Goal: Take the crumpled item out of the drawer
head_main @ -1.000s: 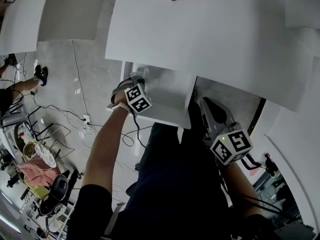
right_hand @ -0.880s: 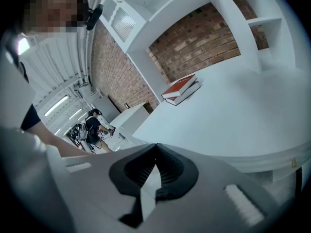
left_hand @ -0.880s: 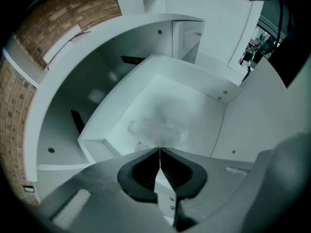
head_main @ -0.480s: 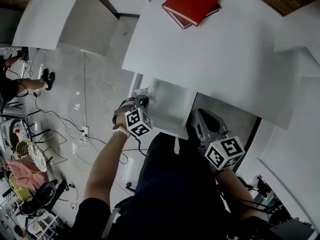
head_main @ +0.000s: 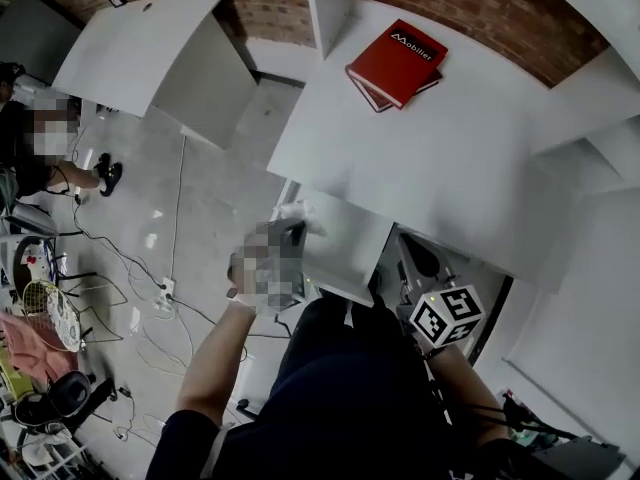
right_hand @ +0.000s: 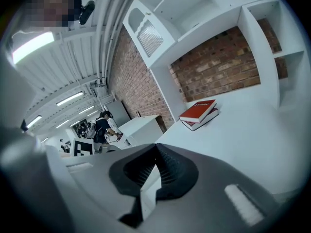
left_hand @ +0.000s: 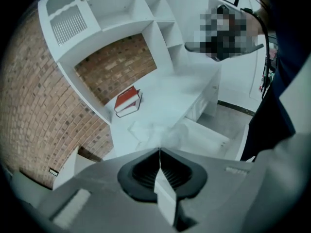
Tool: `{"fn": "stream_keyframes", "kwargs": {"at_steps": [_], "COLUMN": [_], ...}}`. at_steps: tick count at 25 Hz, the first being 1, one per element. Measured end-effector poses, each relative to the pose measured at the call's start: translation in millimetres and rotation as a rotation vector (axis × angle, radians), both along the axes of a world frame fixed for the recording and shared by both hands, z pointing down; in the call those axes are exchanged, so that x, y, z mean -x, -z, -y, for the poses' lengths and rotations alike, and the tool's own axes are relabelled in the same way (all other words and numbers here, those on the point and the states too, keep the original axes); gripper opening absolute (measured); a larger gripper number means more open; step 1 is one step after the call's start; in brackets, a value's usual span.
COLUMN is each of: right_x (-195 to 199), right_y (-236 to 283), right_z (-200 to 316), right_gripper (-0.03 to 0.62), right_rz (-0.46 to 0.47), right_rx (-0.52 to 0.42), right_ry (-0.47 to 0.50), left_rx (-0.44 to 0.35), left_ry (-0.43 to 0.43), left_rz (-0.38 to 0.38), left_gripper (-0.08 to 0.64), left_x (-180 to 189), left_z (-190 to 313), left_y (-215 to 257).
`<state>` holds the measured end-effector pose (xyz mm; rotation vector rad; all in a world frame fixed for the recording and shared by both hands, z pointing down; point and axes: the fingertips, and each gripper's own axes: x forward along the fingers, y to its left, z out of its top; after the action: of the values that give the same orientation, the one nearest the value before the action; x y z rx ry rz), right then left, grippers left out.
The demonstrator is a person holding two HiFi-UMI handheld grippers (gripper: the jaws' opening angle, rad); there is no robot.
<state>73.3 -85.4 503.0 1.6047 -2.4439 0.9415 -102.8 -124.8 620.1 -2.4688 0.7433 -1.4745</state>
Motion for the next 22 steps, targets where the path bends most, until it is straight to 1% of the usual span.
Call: {"fn": "stream_keyframes", "kwargs": {"at_steps": [6, 9, 12, 15, 17, 20, 22], "right_x": [4.8, 5.2, -3.3, -16.0, -23.3, -32.4, -38.2], "right_y": [18.1, 32.6, 39.2, 41.8, 42.4, 38.4, 34.0], "right_z": [4.0, 2.1, -2.4, -6.2, -9.9, -18.3, -24.2], "right_gripper": [0.003, 0.003, 0.003, 0.002, 0.002, 0.002, 0.003], "right_rz": [-0.001, -0.010, -0.020, -0.029, -0.032, -0.032, -0.030], "right_rx": [-0.051, -0.063, -0.068, -0.070, -0.065, -0.048, -0.032], "right_ry": [-0.006, -0.019, -0.050, -0.092, -0.119, -0.161, -0.190], "left_rx": [-0.106, -0.132, -0.144, -0.146, -0.134, -0.076, -0.049], "left_ry": [-0.025, -0.045, -0.073, -0.113, -0.139, -0.167, -0.192], "left_rz": [-0.039, -0.048, -0.048, -0.032, -0.021, -0.019, -0.004], "left_gripper": [0.006, 0.006, 0.006, 0.006, 0.006, 0.006, 0.006], "left_x": [-14.3, -20.2, -30.3, -43.6, -52.6, -66.8, -75.8], "left_z": [23.3, 36.1, 47.1, 60.0, 68.4, 77.3, 83.0], "left_y": [47.2, 66.1, 72.4, 69.0, 63.0, 46.9, 35.3]}}
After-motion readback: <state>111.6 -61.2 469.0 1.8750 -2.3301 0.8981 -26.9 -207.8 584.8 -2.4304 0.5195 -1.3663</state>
